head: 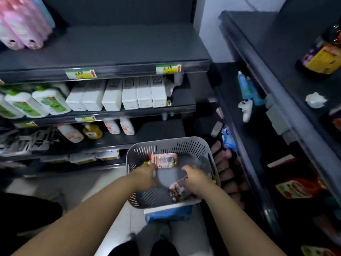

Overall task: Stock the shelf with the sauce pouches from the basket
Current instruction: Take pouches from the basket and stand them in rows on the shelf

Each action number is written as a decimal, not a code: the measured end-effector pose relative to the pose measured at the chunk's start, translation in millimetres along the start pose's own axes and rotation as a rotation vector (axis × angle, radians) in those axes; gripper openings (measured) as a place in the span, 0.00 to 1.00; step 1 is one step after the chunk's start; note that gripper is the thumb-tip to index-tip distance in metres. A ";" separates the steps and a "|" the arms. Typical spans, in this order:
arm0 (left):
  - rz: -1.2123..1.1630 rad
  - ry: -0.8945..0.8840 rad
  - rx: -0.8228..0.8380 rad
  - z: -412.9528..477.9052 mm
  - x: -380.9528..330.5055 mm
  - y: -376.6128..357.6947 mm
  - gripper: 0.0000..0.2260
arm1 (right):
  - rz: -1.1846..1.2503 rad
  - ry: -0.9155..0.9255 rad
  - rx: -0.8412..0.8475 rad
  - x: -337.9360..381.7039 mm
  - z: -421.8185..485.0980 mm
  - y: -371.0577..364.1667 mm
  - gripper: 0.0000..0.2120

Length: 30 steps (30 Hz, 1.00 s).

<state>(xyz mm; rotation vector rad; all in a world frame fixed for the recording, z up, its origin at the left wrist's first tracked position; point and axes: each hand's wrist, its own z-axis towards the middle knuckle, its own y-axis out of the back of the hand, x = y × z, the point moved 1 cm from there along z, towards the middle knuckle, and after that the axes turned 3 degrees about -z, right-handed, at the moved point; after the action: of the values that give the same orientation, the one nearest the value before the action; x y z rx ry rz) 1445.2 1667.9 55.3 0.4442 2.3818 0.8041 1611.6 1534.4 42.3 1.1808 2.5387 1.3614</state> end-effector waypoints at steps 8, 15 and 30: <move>-0.178 0.125 0.082 92.7 25.8 -34.0 0.32 | 0.049 -0.072 0.140 -31.1 35.0 -57.9 0.24; -0.316 0.300 0.014 168.2 42.8 -30.7 0.28 | 0.243 -0.130 0.156 -24.9 51.4 -86.0 0.24; -0.692 0.415 0.409 197.1 50.8 -69.7 0.11 | 0.537 -0.170 0.142 -10.4 99.4 -115.1 0.39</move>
<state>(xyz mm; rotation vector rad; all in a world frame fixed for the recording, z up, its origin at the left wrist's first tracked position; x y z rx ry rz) 1519.2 1725.7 -138.2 -0.4359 2.8063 0.0889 1584.4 1559.6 -105.6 2.0166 2.3210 1.0909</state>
